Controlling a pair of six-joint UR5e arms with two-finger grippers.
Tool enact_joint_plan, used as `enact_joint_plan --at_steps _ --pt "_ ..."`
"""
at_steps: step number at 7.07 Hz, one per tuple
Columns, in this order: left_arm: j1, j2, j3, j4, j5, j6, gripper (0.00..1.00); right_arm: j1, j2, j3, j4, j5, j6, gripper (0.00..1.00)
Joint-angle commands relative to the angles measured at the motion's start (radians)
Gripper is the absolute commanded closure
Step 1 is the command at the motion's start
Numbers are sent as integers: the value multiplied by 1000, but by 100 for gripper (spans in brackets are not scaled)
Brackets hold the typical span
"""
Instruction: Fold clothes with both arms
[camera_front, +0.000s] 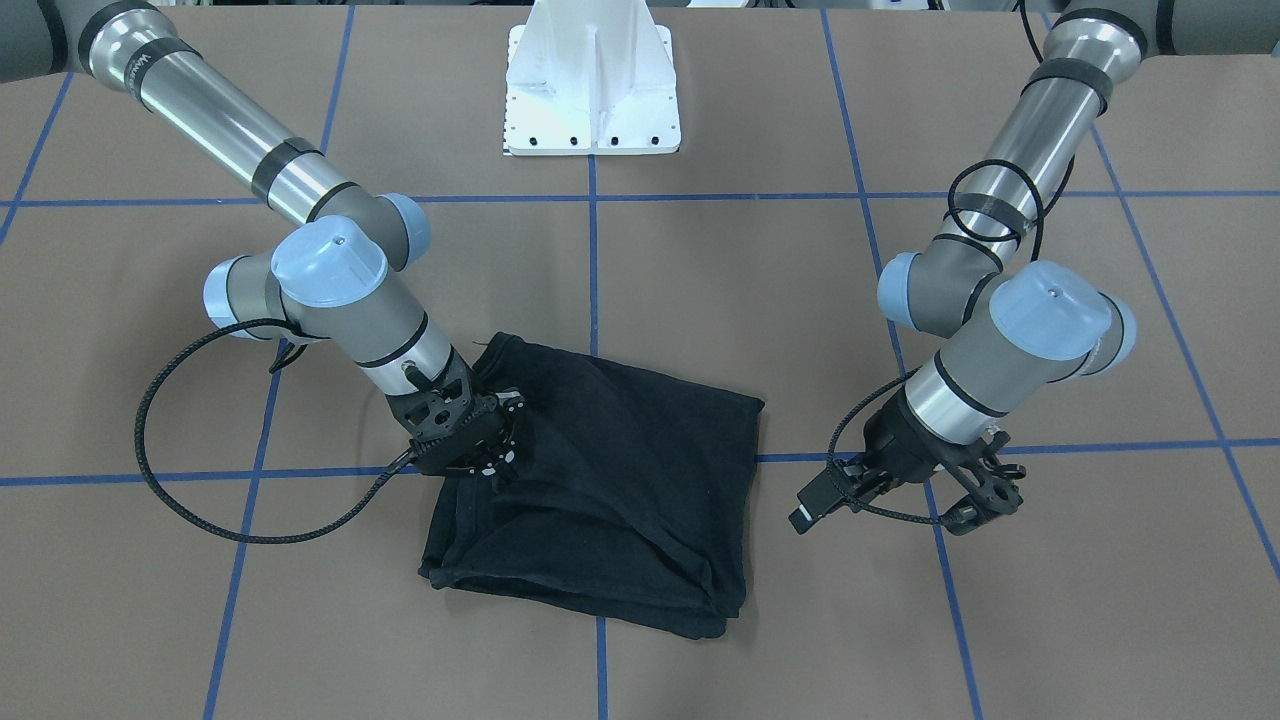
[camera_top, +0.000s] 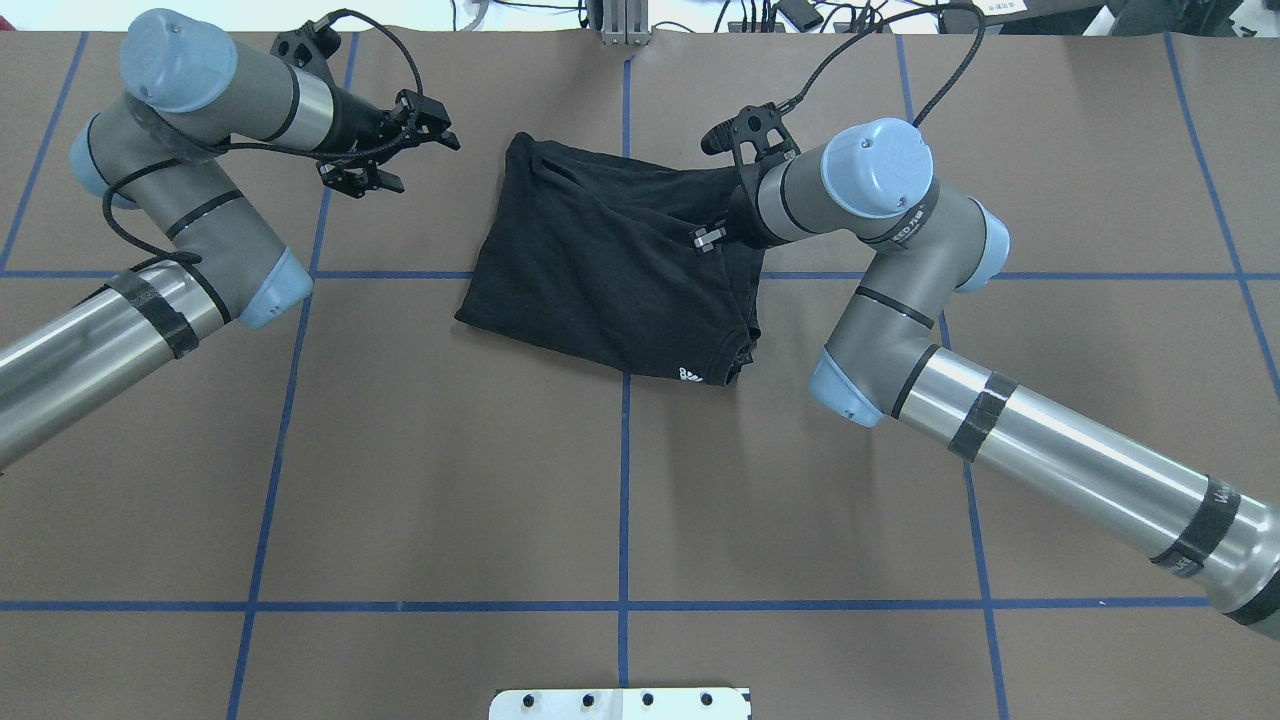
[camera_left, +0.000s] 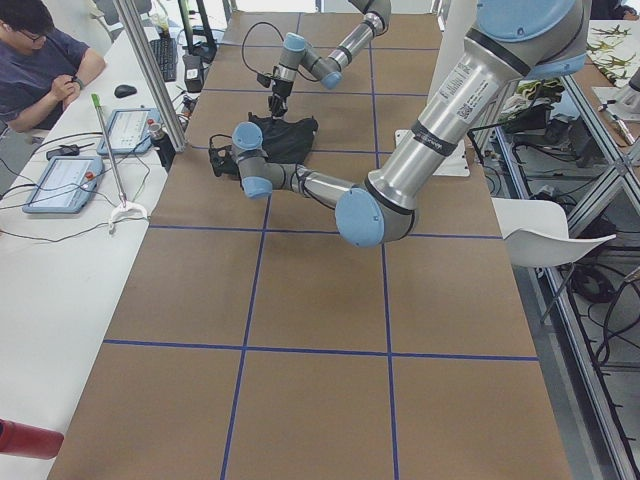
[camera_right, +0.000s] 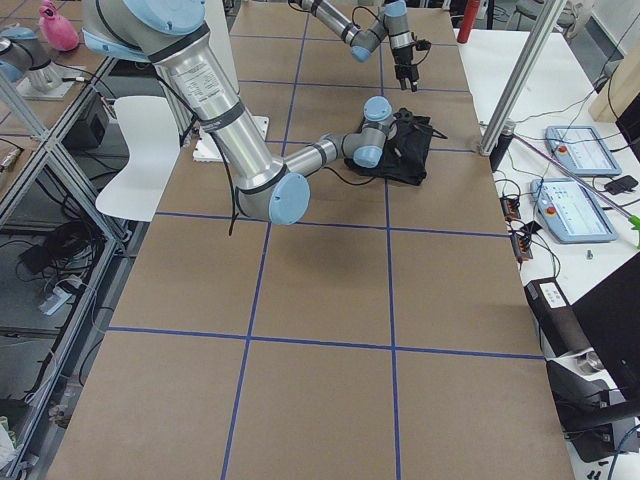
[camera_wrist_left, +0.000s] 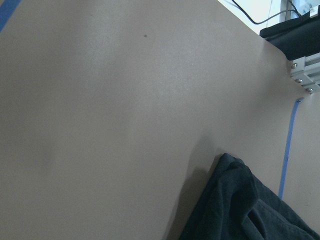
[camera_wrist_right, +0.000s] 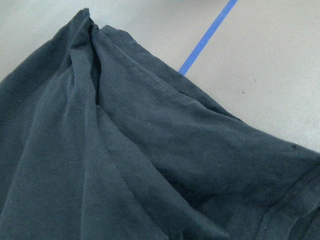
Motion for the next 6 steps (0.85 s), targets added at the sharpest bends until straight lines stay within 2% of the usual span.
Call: enact_joint_plan --at_steps 1,3,5,6 --pt "-2 3 0 0 0 2 0 -9 0 -4 -3 4 -11 23" --pt "-2 2 -3 2 0 0 0 26 0 -2 -1 15 -21 4" --pt "-2 2 -1 2 0 -1 0 48 0 -5 -7 21 -67 2" --pt "-2 6 -3 2 0 -3 0 22 0 -4 -7 21 -67 2"
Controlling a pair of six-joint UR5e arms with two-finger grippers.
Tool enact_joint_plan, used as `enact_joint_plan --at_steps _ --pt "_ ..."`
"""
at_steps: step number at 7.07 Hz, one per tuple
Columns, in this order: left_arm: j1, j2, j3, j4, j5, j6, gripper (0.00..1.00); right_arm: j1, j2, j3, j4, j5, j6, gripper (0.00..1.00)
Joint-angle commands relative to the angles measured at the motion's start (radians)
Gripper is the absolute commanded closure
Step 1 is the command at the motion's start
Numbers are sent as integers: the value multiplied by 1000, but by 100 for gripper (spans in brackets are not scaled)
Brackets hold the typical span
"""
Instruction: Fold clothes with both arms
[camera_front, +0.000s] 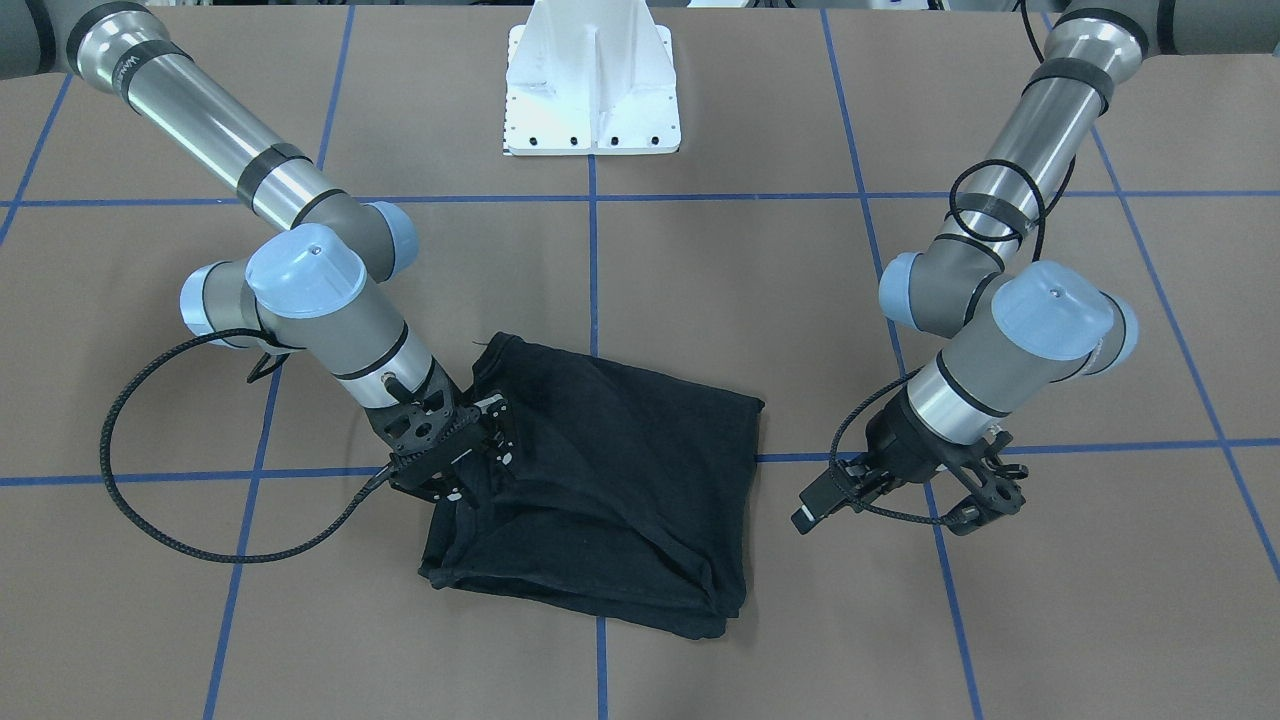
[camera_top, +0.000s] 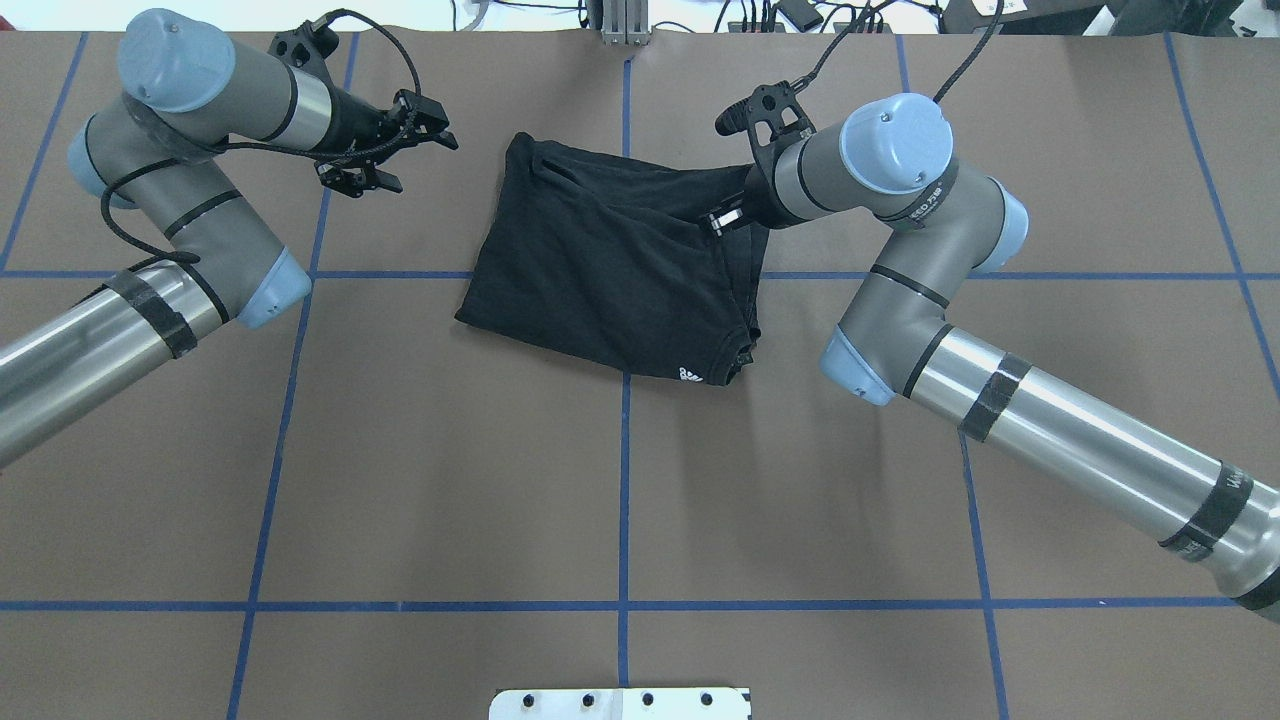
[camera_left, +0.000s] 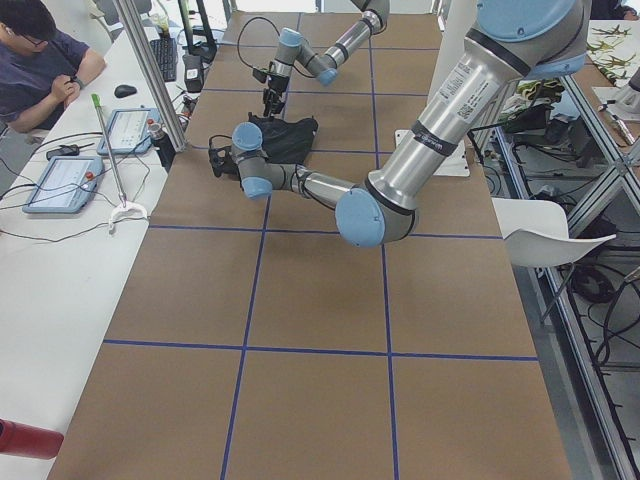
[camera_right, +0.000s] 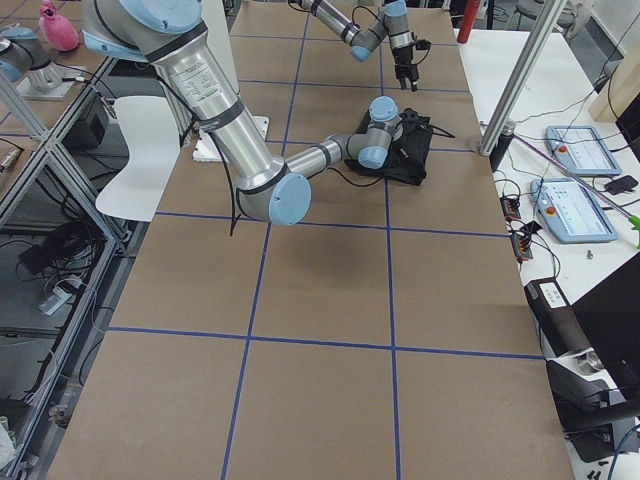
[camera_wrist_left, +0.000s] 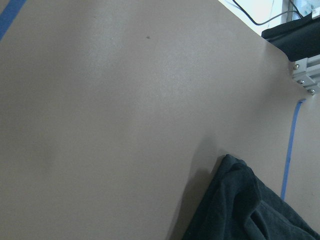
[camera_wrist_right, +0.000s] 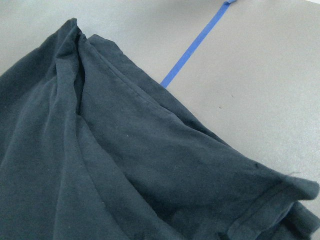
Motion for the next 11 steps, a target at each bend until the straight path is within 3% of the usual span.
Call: enact_joint_plan --at_steps 1,3,4,11 --pt "0 3 -2 0 0 -14 0 -40 -2 0 -2 -9 -6 4" --pt "0 5 -1 0 0 -19 0 -48 -14 5 1 -3 -8 27" --pt "0 5 -1 0 0 -19 0 -48 -21 3 0 -5 -11 33" --pt "0 5 -1 0 0 -29 0 -68 -46 8 0 0 -52 49"
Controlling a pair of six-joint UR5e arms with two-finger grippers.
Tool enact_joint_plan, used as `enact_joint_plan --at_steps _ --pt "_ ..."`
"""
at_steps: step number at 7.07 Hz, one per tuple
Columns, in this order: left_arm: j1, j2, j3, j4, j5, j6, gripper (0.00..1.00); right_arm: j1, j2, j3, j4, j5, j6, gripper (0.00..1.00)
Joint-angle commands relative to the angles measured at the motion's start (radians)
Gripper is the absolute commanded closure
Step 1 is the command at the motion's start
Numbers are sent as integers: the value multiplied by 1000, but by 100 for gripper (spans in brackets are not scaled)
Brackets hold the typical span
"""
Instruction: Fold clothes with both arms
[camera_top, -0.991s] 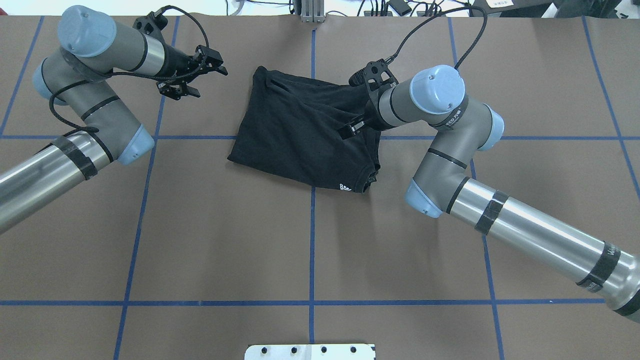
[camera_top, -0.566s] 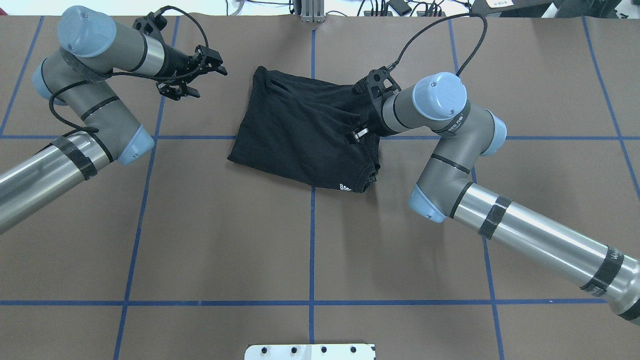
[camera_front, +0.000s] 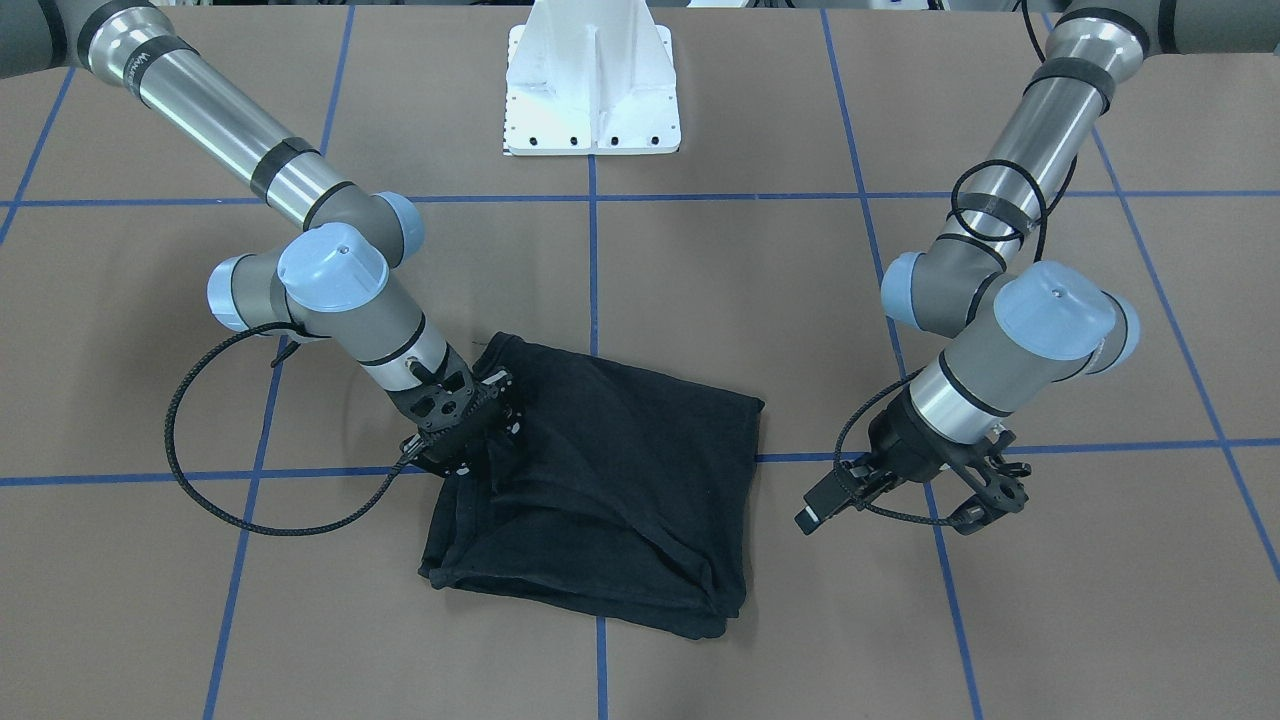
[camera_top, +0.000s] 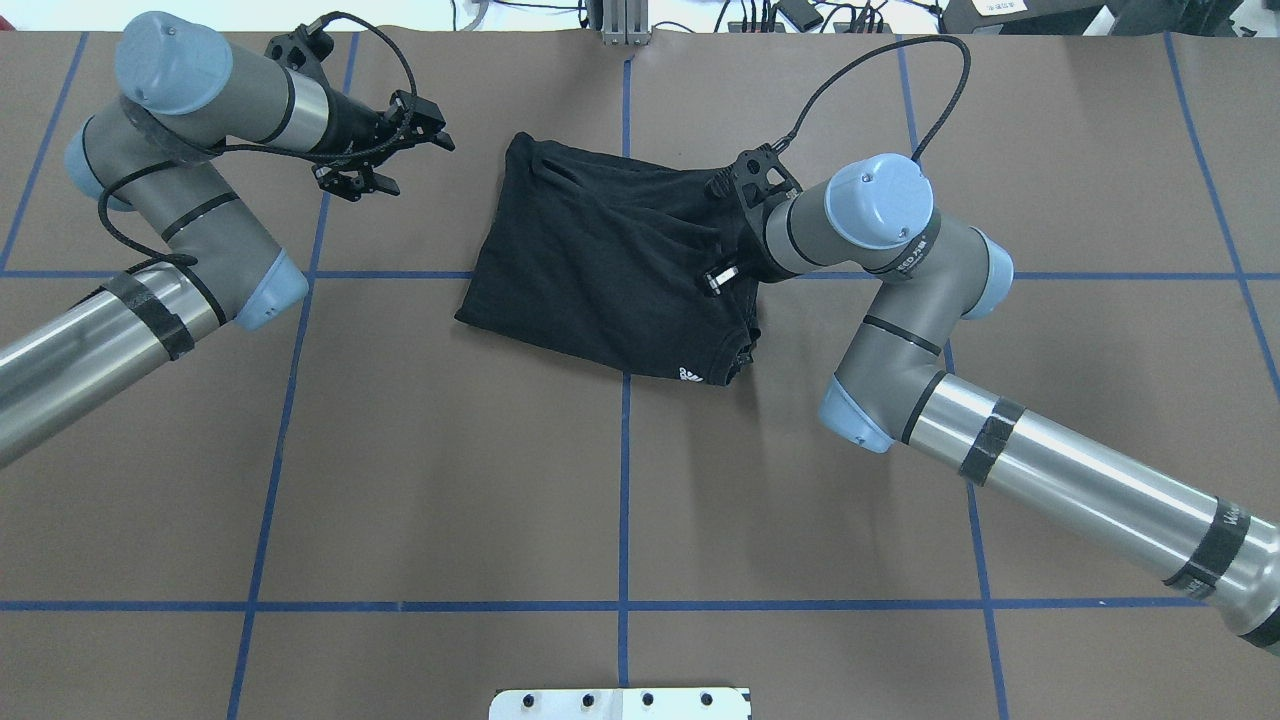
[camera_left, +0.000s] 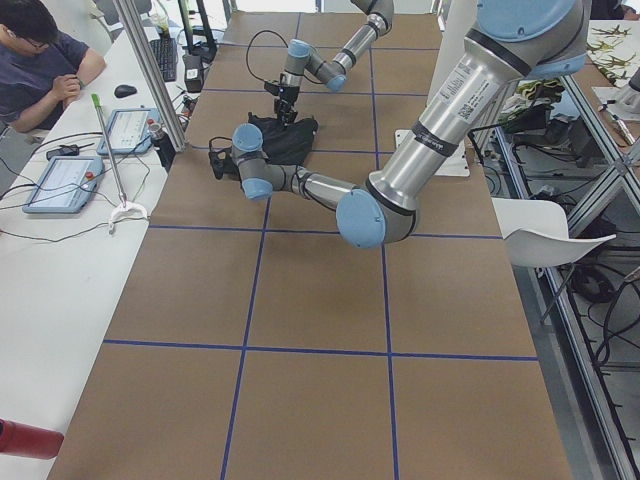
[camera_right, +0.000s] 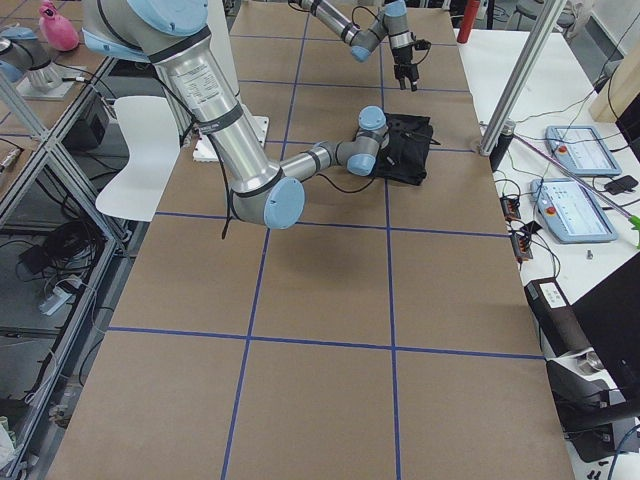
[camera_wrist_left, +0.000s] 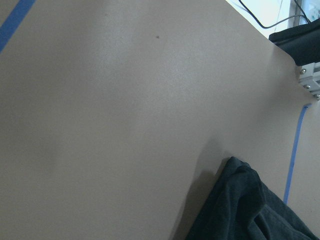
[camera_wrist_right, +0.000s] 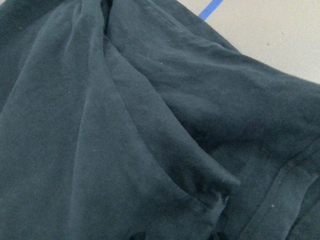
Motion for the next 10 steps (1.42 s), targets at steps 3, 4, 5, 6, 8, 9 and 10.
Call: enact_joint_plan --at_steps 3,4,5,6,8,9,10 --pt "2 0 0 0 0 -1 0 -11 -13 2 4 -7 0 77" --pt "2 0 -2 0 0 -1 0 -12 -13 3 6 -5 0 85" --pt "2 -1 -2 0 0 -1 0 -11 -13 5 7 -4 0 98" --pt "0 -2 -2 0 0 -1 0 -11 -12 6 10 -5 4 100" --pt "0 -2 -3 0 0 -1 0 10 -12 35 -2 3 4 100" --pt "0 -3 -2 0 0 -1 0 64 -21 57 -3 86 4 100" --pt "2 -3 -2 0 0 -1 0 98 -24 60 -3 128 2 100"
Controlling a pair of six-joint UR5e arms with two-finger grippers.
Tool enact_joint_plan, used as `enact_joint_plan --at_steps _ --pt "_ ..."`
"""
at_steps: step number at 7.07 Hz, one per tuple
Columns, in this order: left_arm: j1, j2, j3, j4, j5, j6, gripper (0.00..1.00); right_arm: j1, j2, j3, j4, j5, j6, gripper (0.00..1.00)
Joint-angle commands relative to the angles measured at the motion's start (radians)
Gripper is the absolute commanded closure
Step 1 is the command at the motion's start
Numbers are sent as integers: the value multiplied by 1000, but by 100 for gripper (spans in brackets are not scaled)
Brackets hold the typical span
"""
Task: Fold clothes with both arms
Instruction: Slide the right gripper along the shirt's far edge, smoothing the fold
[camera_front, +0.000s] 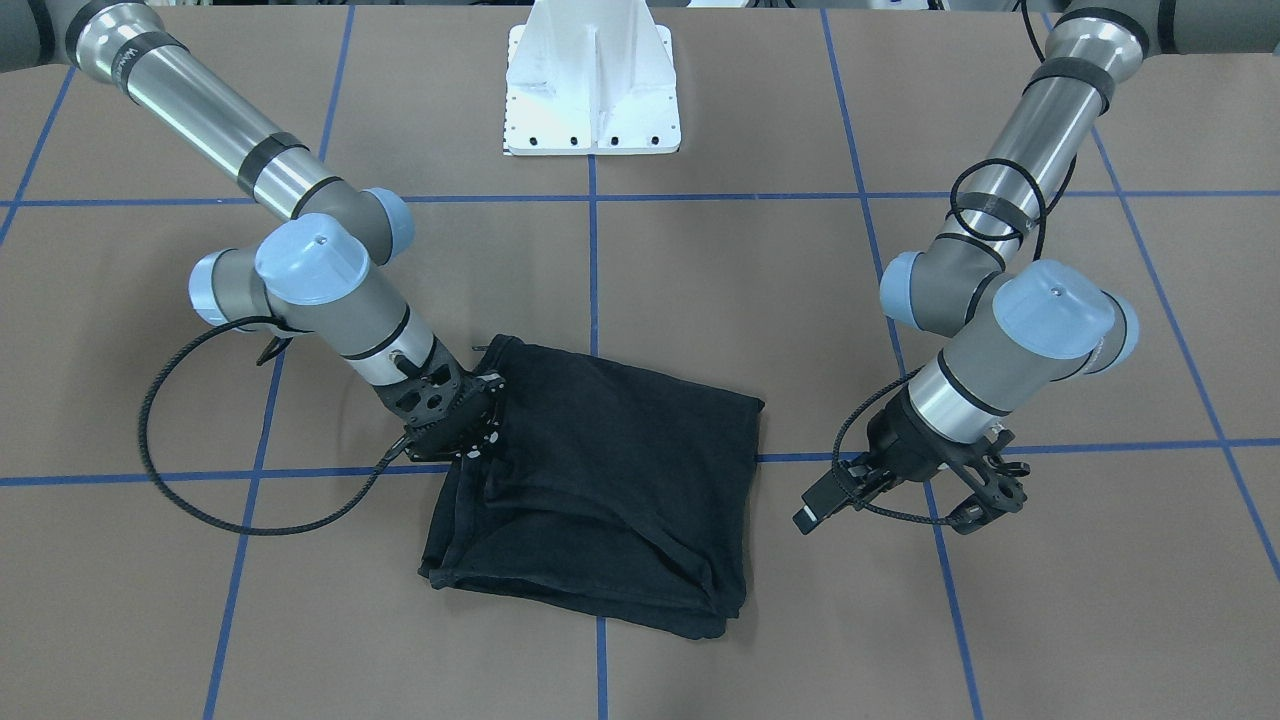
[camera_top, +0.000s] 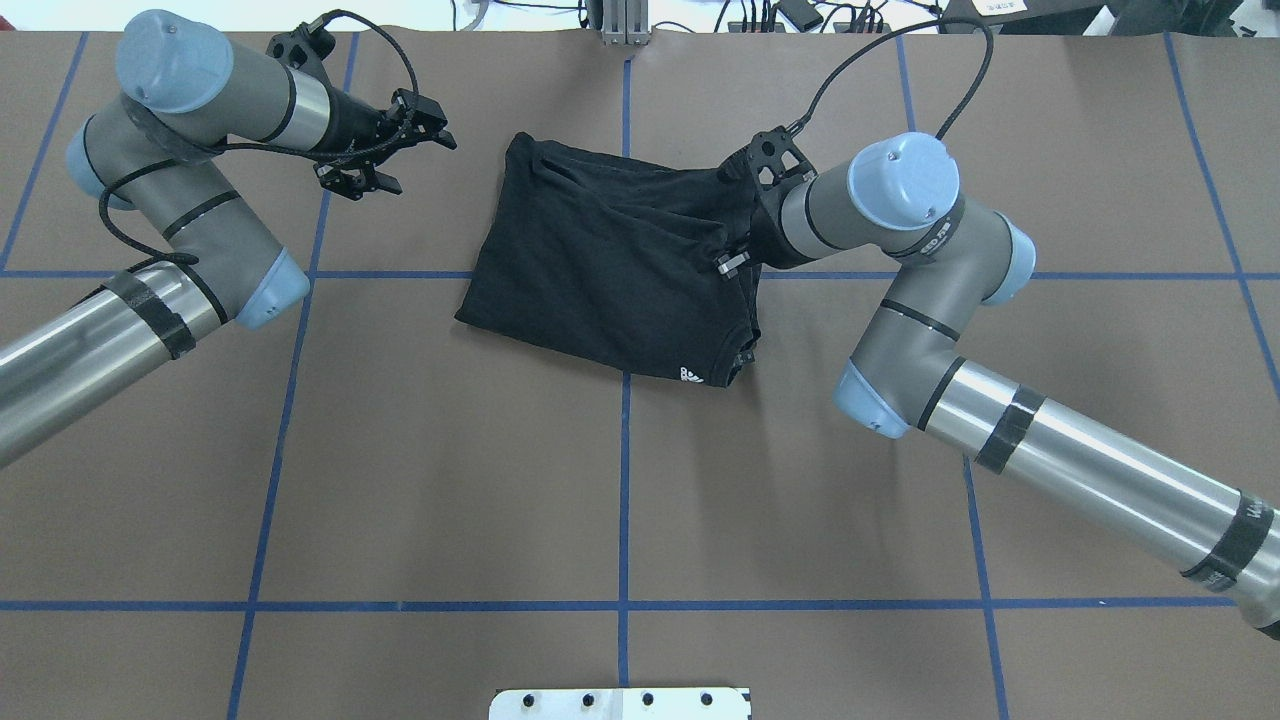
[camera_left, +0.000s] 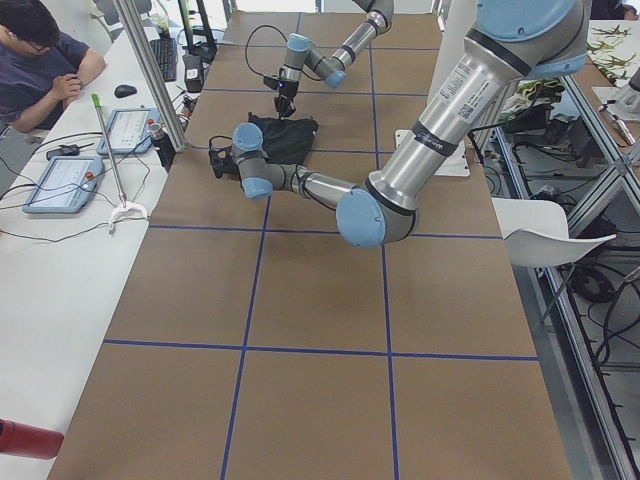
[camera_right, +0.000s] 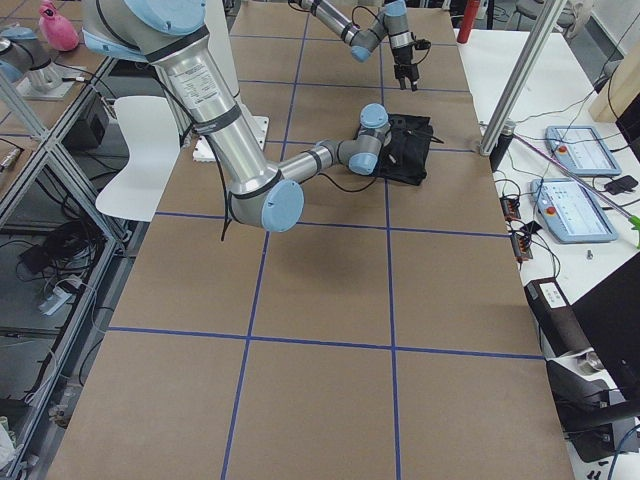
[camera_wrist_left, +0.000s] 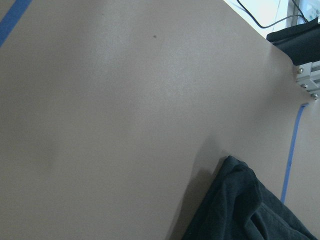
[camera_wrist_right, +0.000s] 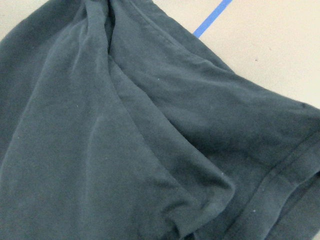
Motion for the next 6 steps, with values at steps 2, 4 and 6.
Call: enact_joint_plan --at_steps 2,4,6 --pt "1 -2 -1 0 0 -2 0 37 -7 3 -2 33 -3 100" --pt "1 -4 -1 0 -2 -5 0 24 -13 -10 -2 -31 -3 100" --pt "3 -4 -1 -1 0 -20 0 30 -11 -22 -5 -64 -25 100"
